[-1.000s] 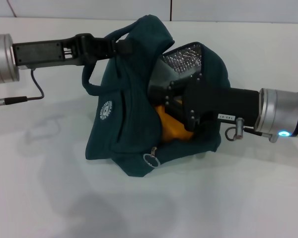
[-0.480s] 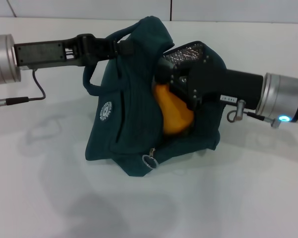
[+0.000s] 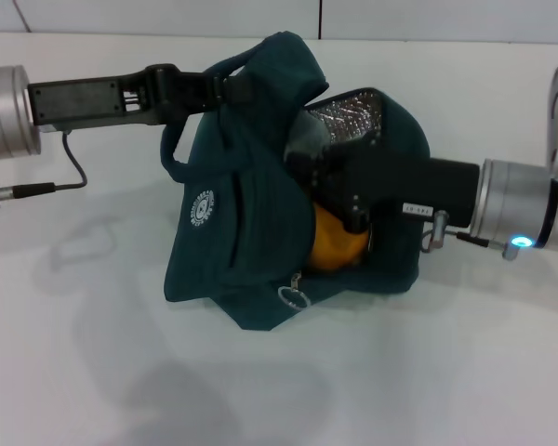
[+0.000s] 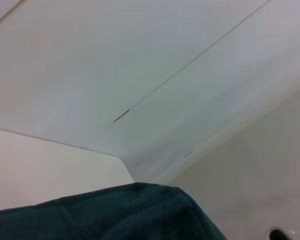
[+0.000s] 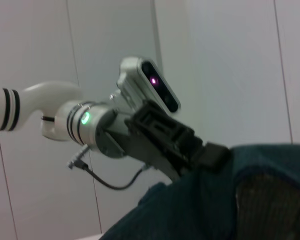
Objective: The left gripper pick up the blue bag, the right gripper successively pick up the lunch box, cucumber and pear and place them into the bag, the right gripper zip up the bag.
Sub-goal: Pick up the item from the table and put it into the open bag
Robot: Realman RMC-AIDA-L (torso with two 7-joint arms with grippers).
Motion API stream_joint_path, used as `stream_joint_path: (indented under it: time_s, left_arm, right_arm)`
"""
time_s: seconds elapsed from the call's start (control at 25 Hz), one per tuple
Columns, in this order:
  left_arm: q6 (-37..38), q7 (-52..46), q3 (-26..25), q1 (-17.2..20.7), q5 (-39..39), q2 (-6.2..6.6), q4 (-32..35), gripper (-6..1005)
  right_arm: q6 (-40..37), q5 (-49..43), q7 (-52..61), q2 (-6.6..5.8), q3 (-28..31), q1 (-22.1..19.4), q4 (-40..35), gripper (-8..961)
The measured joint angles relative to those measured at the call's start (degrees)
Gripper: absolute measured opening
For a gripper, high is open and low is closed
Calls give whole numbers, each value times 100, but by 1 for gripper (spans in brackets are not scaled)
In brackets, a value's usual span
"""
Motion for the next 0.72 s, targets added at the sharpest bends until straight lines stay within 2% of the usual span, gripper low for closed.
stream_joint_path:
  time_s: [0.16,0.48,0.72]
  left_arm:
    - [0,5,0,0,0,6,0,56]
    - [29,7,0,-23,4,-6,0,56]
    - [33,13,0,1,8,-14,0,56]
  right_arm:
    - [167,1,251,-19,-101,28,-3,84]
    - [533,86,524,3,120,110,-272,89]
    - [607,49,680,0,-197,204,-212,92]
